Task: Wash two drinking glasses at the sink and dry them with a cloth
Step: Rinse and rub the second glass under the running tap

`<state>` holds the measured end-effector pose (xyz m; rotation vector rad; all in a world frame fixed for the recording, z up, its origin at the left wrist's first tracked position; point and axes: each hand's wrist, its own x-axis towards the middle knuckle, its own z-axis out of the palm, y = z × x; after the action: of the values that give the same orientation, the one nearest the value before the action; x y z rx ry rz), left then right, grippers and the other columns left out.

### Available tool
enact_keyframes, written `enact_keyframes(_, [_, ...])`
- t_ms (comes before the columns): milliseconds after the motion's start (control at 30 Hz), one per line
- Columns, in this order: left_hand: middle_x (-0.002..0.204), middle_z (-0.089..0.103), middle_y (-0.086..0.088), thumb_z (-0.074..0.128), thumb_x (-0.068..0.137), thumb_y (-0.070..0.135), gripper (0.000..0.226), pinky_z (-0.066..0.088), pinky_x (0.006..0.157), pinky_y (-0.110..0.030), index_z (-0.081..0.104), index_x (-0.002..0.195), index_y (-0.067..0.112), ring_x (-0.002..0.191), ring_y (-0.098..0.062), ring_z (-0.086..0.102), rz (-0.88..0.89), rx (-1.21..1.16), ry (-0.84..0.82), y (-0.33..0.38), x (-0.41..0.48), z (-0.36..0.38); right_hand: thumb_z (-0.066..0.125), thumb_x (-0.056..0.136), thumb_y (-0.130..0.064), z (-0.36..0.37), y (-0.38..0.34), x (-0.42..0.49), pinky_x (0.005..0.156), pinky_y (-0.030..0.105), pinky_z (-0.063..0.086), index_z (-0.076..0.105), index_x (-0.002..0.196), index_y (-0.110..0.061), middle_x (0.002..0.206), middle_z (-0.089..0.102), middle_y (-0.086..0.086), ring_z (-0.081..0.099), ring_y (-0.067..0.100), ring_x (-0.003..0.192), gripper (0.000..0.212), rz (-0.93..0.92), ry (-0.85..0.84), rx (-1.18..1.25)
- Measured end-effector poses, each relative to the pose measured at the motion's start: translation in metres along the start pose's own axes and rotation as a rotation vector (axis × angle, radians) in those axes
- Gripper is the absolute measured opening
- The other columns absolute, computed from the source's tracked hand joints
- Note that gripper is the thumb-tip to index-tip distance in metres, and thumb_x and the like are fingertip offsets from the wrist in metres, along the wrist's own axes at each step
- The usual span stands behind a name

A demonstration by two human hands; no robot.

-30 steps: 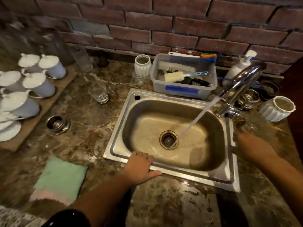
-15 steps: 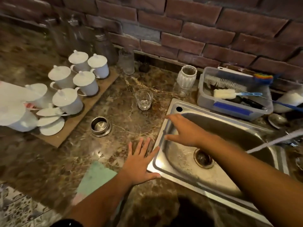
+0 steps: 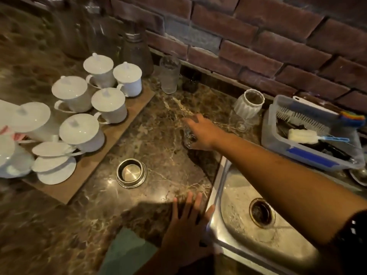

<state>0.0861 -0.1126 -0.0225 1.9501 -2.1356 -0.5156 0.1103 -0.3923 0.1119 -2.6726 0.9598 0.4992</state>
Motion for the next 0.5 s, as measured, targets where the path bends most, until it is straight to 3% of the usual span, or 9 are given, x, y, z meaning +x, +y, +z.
enact_keyframes(200, [0.167,0.017,-0.018,0.032,0.074,0.095,0.109,0.008,0.111,-0.074,0.023,0.159,0.029,0.153,-0.044,0.014,-0.003,0.002,-0.009,0.000,0.002,-0.003,0.077,0.078,-0.042,0.006,0.004,0.006,0.093,0.040,0.047,0.029,0.148,-0.020,0.136,0.042,0.020,0.051,0.042,0.121,0.087,0.010,0.057,0.029])
enact_keyframes(333, [0.167,0.018,-0.019,0.033,0.070,0.094,0.111,0.012,0.112,-0.075,0.023,0.159,0.028,0.152,-0.044,0.016,-0.015,0.033,-0.063,0.002,0.000,-0.008,0.081,0.075,-0.039,0.003,0.002,-0.022,0.095,0.038,0.046,0.024,0.152,-0.019,0.141,0.039,0.022,0.049,0.042,0.124,0.097,0.012,0.061,0.003])
enact_keyframes(500, [0.164,0.024,-0.019,0.030,0.076,0.093,0.103,0.014,0.111,-0.072,0.033,0.157,0.029,0.148,-0.046,0.025,-0.009,0.056,-0.069,0.005,-0.005,-0.022,0.080,0.075,-0.036,-0.018,0.001,-0.087,0.079,0.033,0.042,0.031,0.149,-0.016,0.127,0.044,0.019,0.056,0.040,0.109,0.091,0.040,0.082,0.004])
